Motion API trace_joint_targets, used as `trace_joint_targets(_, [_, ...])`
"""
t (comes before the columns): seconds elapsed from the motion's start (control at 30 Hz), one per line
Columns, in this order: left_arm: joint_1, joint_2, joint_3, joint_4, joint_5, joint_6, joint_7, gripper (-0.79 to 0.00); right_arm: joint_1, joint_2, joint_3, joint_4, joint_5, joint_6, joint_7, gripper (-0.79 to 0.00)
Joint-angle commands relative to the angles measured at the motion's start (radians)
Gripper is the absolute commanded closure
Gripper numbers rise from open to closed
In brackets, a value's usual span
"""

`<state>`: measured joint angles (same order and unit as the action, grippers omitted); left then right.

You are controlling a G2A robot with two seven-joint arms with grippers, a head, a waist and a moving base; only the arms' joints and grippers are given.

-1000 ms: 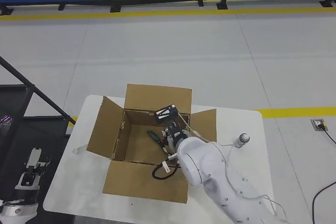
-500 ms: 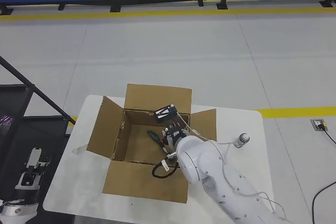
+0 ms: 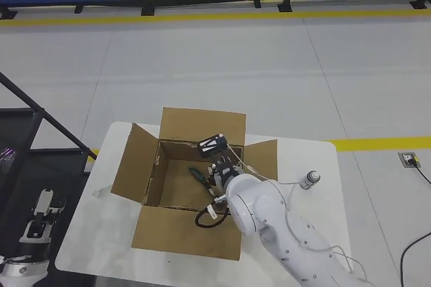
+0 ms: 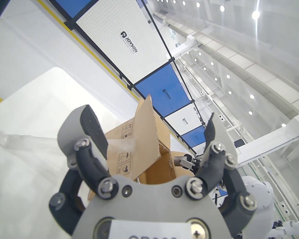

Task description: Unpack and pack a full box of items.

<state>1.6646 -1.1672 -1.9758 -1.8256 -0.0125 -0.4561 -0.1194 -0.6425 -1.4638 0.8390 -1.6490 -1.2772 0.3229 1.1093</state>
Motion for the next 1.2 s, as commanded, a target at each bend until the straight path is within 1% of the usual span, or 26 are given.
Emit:
trace_joint_targets(0.0, [0.000, 0.000, 0.000, 0.000, 0.000, 0.000, 0.000, -0.785, 0.000, 0.000, 0.000, 0.002, 0.000, 0.000, 0.000, 0.000])
trace_joint_targets(0.17, [0.000, 0.000, 0.000, 0.000, 0.000, 0.000, 0.000, -0.785, 0.000, 0.000, 0.000, 0.002, 0.000, 0.000, 0.000, 0.000])
trace_joint_targets(0.2, [0.000, 0.000, 0.000, 0.000, 0.000, 0.000, 0.000, -0.785, 0.000, -0.001, 0.001, 0.009, 0.002, 0.004, -0.010, -0.785])
trace_joint_targets(0.27, [0.000, 0.000, 0.000, 0.000, 0.000, 0.000, 0.000, -0.785, -0.039, 0.002, 0.031, 0.008, 0.017, 0.012, -0.071, -0.785])
trace_joint_targets(0.3, [0.000, 0.000, 0.000, 0.000, 0.000, 0.000, 0.000, -0.785, -0.064, 0.005, 0.051, 0.006, 0.033, -0.006, -0.105, -0.785])
trace_joint_targets(0.33, [0.000, 0.000, 0.000, 0.000, 0.000, 0.000, 0.000, -0.785, -0.072, 0.007, 0.055, 0.008, 0.036, -0.022, -0.113, -0.785])
trace_joint_targets(0.37, [0.000, 0.000, 0.000, 0.000, 0.000, 0.000, 0.000, -0.785, -0.079, 0.007, 0.058, 0.015, 0.039, -0.039, -0.120, -0.622])
trace_joint_targets(0.4, [0.000, 0.000, 0.000, 0.000, 0.000, 0.000, 0.000, -0.785, -0.081, 0.006, 0.062, 0.026, 0.040, -0.036, -0.128, -0.345])
trace_joint_targets(0.43, [0.000, 0.000, 0.000, 0.000, 0.000, 0.000, 0.000, -0.785, -0.077, 0.003, 0.057, 0.045, 0.042, -0.040, -0.129, 0.000])
trace_joint_targets(0.67, [0.000, 0.000, 0.000, 0.000, 0.000, 0.000, 0.000, -0.785, -0.009, -0.021, 0.045, 0.169, 0.107, -0.065, -0.141, 0.000])
trace_joint_targets(0.8, [0.000, 0.000, 0.000, 0.000, 0.000, 0.000, 0.000, -0.785, 0.015, -0.032, 0.038, 0.199, 0.117, -0.072, -0.151, 0.000])
trace_joint_targets(1.0, [0.000, 0.000, 0.000, 0.000, 0.000, 0.000, 0.000, -0.785, 0.011, -0.038, 0.030, 0.169, 0.098, -0.094, -0.165, 0.000])
trace_joint_targets(1.17, [0.000, 0.000, 0.000, 0.000, 0.000, 0.000, 0.000, -0.785, -0.041, -0.032, 0.042, 0.049, 0.012, -0.075, -0.188, 0.000])
